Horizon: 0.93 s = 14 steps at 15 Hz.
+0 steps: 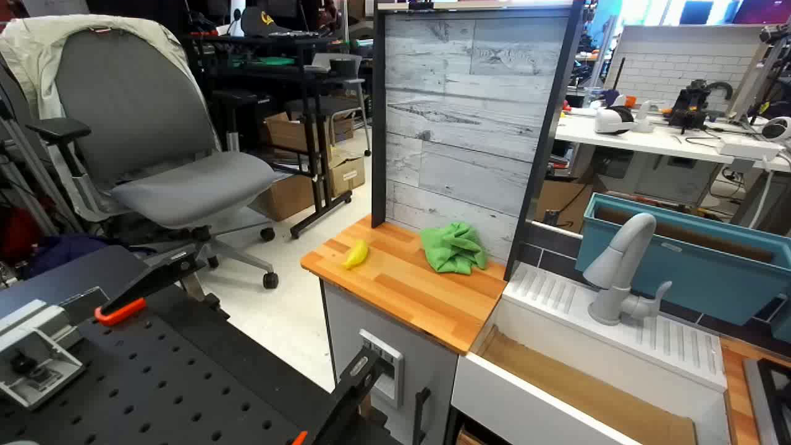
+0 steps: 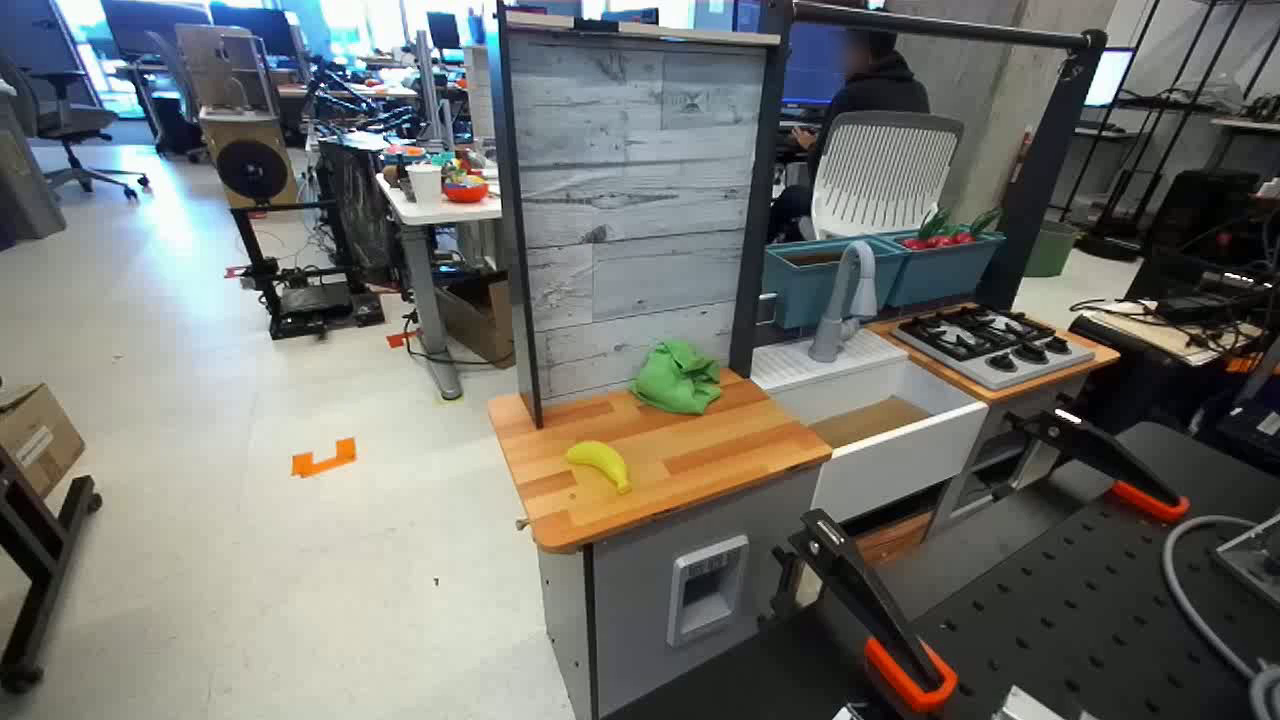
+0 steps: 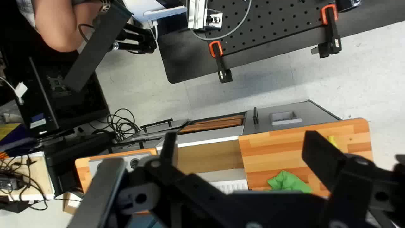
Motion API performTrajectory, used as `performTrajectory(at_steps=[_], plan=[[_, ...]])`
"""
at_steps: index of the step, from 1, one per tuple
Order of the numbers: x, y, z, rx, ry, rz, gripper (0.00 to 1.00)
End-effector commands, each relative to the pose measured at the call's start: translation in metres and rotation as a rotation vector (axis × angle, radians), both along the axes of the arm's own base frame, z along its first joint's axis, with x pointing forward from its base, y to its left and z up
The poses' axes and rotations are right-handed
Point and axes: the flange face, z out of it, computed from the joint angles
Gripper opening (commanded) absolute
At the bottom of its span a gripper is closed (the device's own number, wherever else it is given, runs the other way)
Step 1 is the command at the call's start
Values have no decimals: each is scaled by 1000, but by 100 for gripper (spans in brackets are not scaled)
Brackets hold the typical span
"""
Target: Unfold the green towel
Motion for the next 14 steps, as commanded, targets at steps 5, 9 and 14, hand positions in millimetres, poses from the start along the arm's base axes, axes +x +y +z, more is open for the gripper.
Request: performTrajectory(at_steps=[5, 9, 14], plan=[[4, 1, -14, -6, -24, -2, 100], [11, -1, -45, -15, -64, 22, 100], [29, -4, -108, -68, -94, 104, 100]])
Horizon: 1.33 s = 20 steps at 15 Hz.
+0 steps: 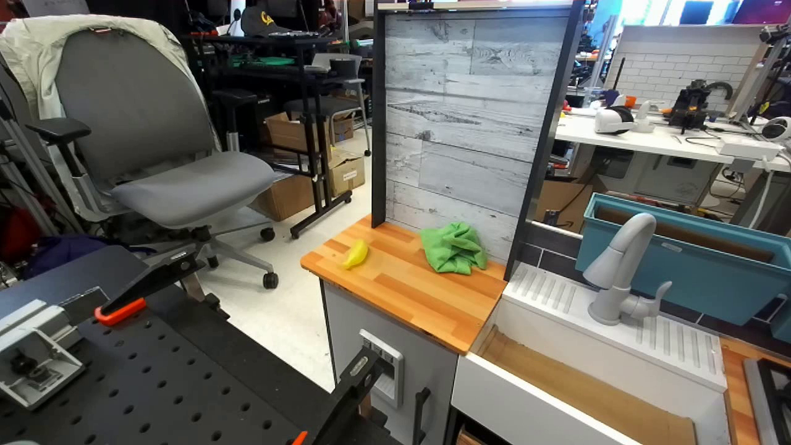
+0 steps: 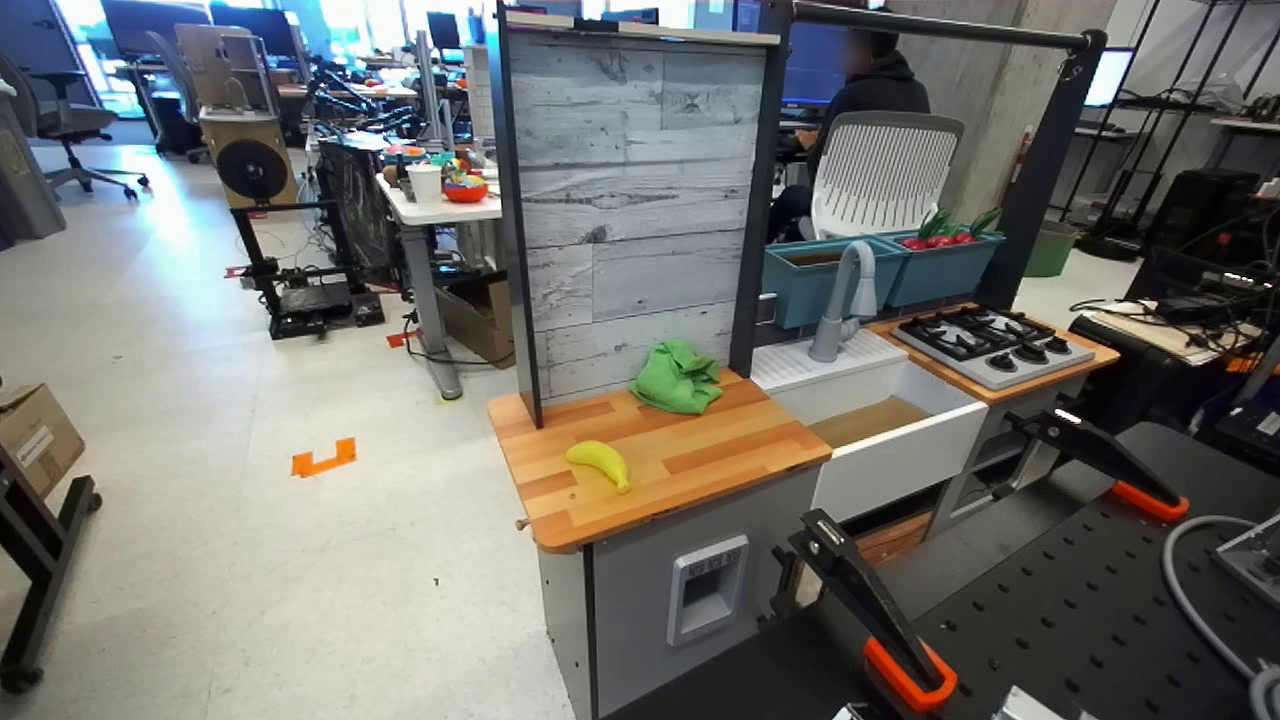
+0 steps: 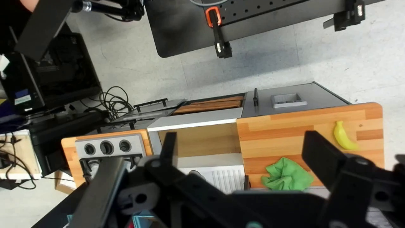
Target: Unfold the green towel
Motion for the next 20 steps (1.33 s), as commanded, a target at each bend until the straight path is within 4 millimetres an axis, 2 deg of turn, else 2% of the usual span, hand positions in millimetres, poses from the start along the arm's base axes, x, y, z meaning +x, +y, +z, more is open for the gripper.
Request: performTrajectory(at_steps=[1, 7, 12, 20], plan=[[16, -1, -46, -51, -30, 61, 100], [60, 3, -133, -28, -24, 155, 100], [93, 7, -202, 38, -37, 169, 100], [156, 19, -281, 56, 86, 155, 100]])
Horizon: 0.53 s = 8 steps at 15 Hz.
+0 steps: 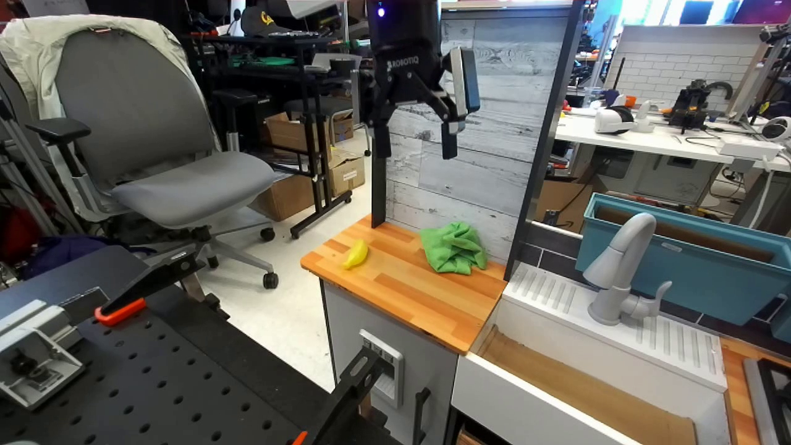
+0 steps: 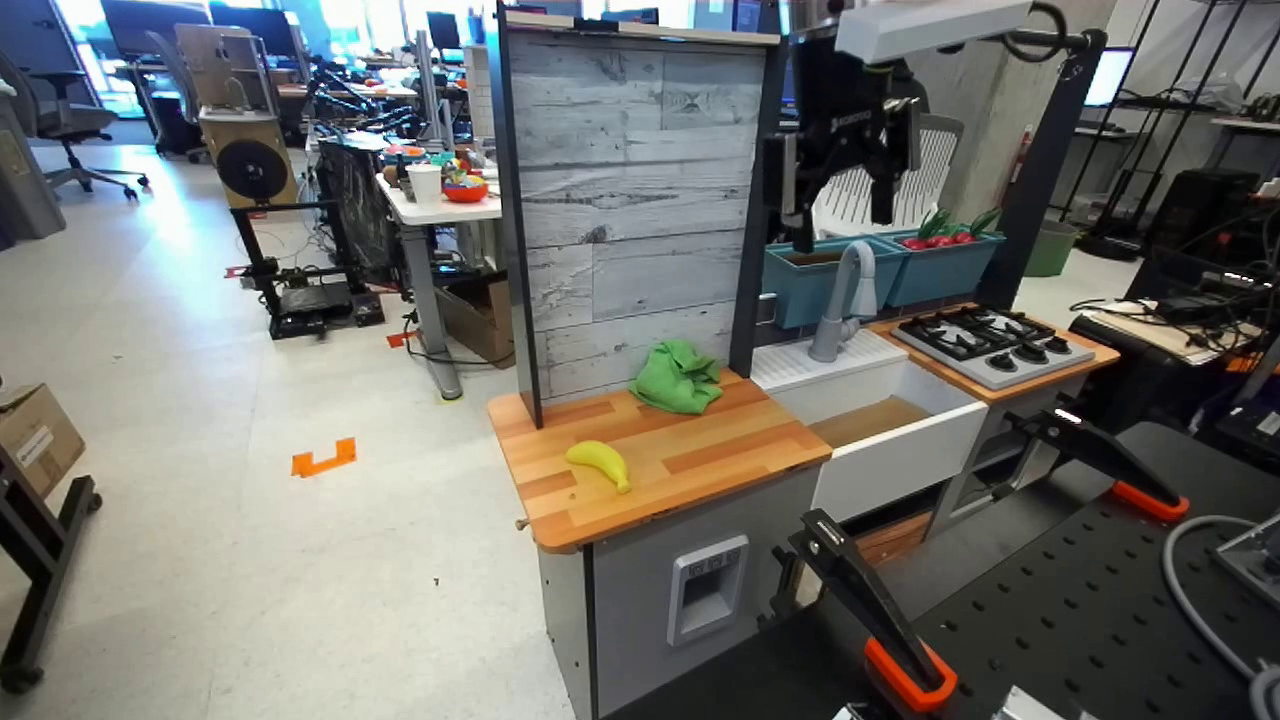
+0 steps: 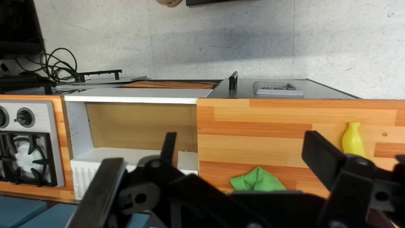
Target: Unfold the green towel
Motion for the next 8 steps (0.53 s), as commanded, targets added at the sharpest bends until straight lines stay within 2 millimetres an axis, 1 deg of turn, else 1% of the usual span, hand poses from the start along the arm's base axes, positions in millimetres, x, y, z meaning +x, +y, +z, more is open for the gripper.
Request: performTrajectory(at_steps=[1, 5, 6, 8], plan=[[39, 8, -30, 3, 59, -19, 100], [70, 13, -63, 32, 71, -52, 100], [77, 13, -75, 43, 74, -65, 100], [89, 11, -90, 60, 81, -88, 100]])
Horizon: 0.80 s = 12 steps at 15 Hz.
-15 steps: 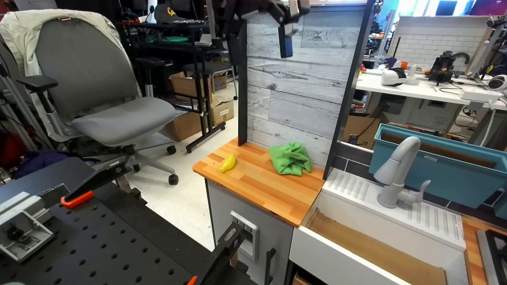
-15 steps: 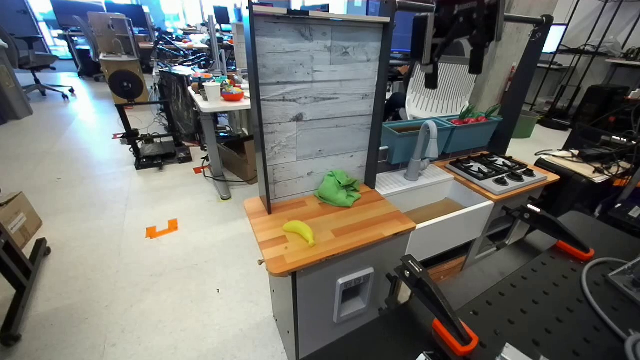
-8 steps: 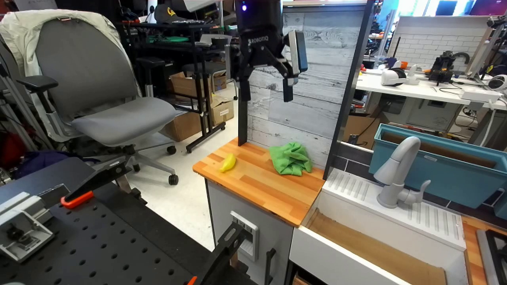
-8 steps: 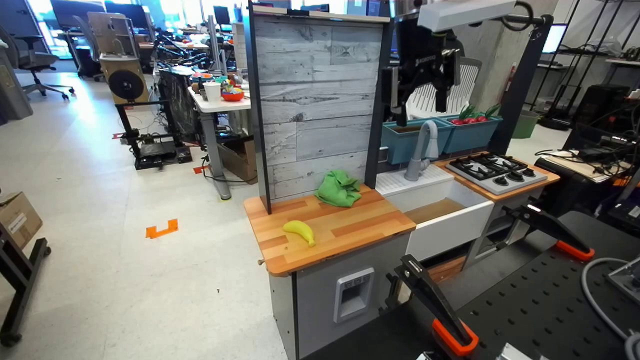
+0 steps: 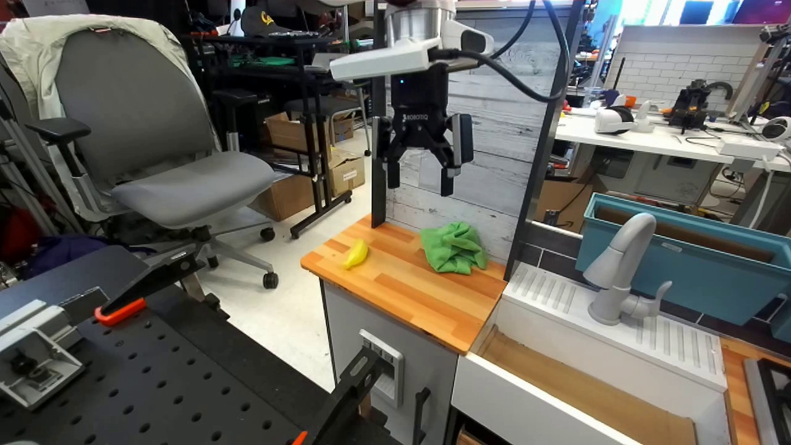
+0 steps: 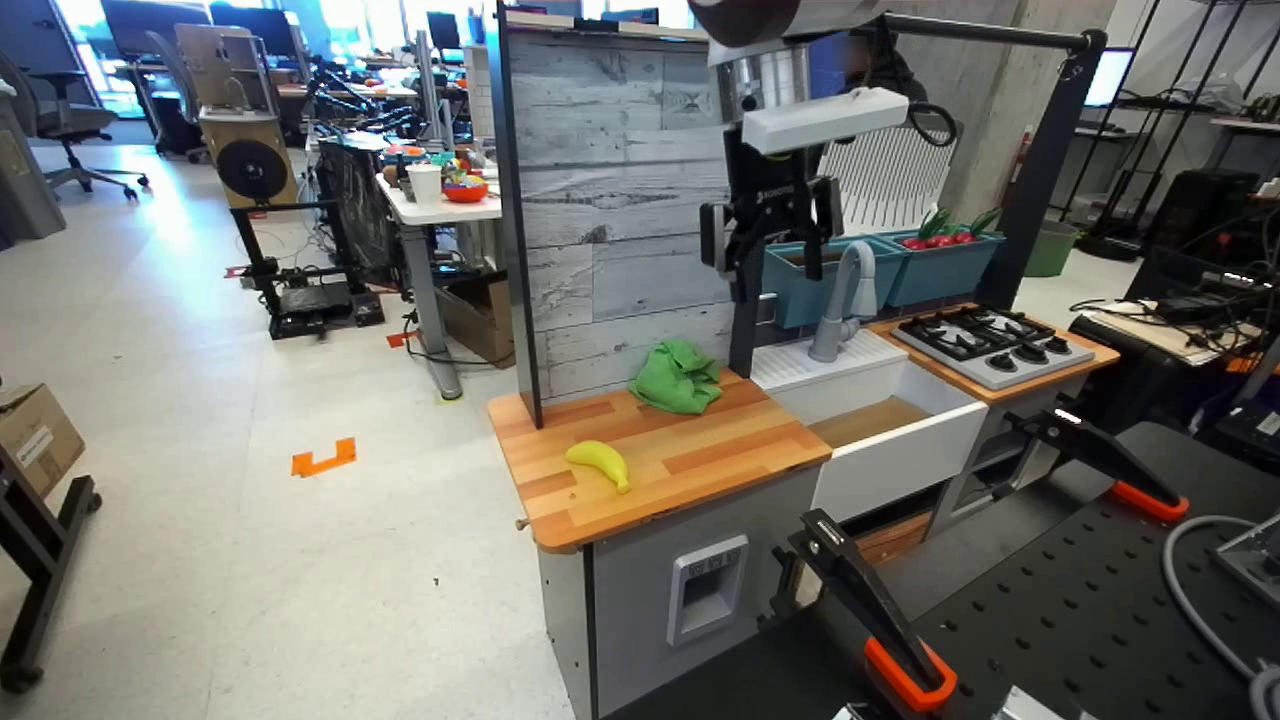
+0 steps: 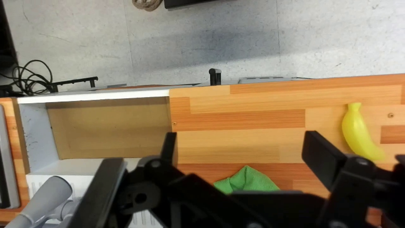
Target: Unfold the green towel
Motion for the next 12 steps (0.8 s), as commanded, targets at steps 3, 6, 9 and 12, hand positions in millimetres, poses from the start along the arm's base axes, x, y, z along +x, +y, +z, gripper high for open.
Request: performTrajectory(at_steps=[3, 6, 9, 12], plan=[[44, -5, -44, 34, -2, -66, 100], [59, -9, -66, 42, -34, -98, 100], [71, -10, -85, 35, -43, -115, 100], [83, -10, -101, 28, -50, -137, 100]])
